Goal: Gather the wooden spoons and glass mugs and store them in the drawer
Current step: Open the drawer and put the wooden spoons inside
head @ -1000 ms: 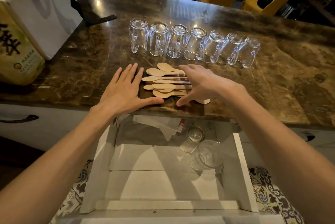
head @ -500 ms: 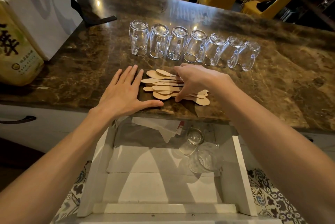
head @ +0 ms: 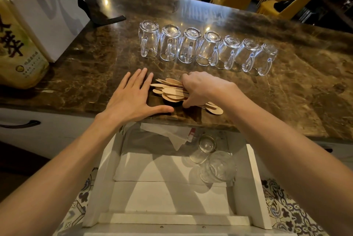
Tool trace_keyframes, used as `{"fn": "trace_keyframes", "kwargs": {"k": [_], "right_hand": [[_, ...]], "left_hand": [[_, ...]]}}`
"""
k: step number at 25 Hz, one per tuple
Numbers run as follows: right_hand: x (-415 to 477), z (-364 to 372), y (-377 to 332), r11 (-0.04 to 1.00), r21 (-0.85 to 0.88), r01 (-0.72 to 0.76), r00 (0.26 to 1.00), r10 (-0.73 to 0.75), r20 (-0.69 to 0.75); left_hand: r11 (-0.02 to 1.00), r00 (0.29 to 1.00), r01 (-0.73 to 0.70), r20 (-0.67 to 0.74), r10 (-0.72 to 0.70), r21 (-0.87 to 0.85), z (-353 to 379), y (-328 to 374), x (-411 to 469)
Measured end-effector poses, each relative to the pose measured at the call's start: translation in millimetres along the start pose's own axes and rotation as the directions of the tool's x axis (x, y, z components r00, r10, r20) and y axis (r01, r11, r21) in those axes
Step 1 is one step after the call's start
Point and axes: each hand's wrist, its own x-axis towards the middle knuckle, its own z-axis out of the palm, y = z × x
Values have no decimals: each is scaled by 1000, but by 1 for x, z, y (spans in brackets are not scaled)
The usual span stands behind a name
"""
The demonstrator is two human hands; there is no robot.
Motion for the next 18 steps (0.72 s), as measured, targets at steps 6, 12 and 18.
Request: {"fn": "trace_keyframes", "kwargs": {"k": [6, 12, 18], "right_hand": [[-3, 10, -12, 993, -28, -113, 989, 110, -103], [-6, 15, -13, 990, 84, -111, 985, 121, -120], [-11, 10, 6, 967, 254, -19, 925, 113, -363]], "left_hand": [[1000, 1000, -2, 7, 2, 2, 1, 1, 0], [1000, 1000, -1, -5, 1, 2, 1, -3, -3], [1000, 1000, -6, -20, 6, 1, 0, -1, -3]]}}
